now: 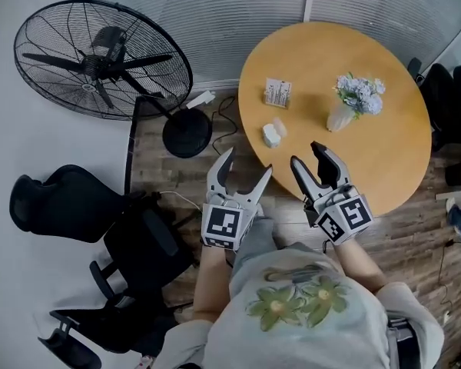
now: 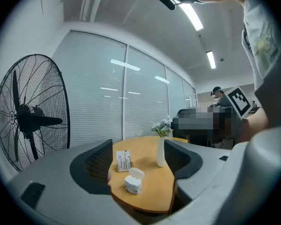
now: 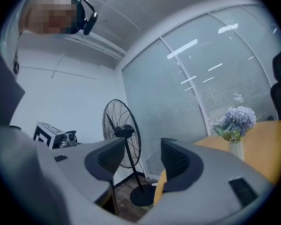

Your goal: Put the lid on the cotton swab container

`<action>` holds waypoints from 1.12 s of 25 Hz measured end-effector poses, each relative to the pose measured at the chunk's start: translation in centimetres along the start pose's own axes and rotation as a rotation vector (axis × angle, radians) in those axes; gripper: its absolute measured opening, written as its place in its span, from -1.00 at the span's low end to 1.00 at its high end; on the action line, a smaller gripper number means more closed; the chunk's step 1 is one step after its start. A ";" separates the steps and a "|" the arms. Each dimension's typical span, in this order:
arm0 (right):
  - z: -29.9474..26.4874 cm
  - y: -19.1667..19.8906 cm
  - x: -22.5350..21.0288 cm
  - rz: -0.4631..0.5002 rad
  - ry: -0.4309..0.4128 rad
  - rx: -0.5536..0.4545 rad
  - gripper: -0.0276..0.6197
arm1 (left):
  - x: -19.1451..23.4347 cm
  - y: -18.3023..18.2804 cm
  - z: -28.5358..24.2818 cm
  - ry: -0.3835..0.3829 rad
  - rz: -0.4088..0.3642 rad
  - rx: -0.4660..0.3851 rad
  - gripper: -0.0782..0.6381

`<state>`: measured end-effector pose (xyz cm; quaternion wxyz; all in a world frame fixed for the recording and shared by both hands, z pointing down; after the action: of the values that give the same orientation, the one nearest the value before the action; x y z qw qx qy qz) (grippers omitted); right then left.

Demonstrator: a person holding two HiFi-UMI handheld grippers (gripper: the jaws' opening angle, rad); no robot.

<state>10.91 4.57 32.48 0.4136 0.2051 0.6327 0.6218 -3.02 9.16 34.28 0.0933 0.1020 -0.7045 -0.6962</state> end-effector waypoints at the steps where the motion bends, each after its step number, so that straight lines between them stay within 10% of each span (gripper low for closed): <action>1: -0.5 0.3 -0.2 -0.006 0.007 0.006 -0.21 | 0.5 0.5 -0.4 0.006 0.003 0.015 0.19; 28: -5.9 8.7 -5.0 -0.138 0.248 0.145 -0.21 | 4.9 13.1 -8.2 0.258 0.037 0.266 0.19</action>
<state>6.96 -1.67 41.45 0.3581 0.1119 0.7348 0.5651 -5.64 0.11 47.48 0.1812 0.1890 -0.7743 -0.5761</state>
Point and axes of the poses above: the fingertips, and each gripper's own axes: z backward along the fingers, x to its left, y out of its underside, the point moved 4 cm from there along z, backward along the fingers, and after that the axes turned 9 degrees about -x, right-handed, at the moved point
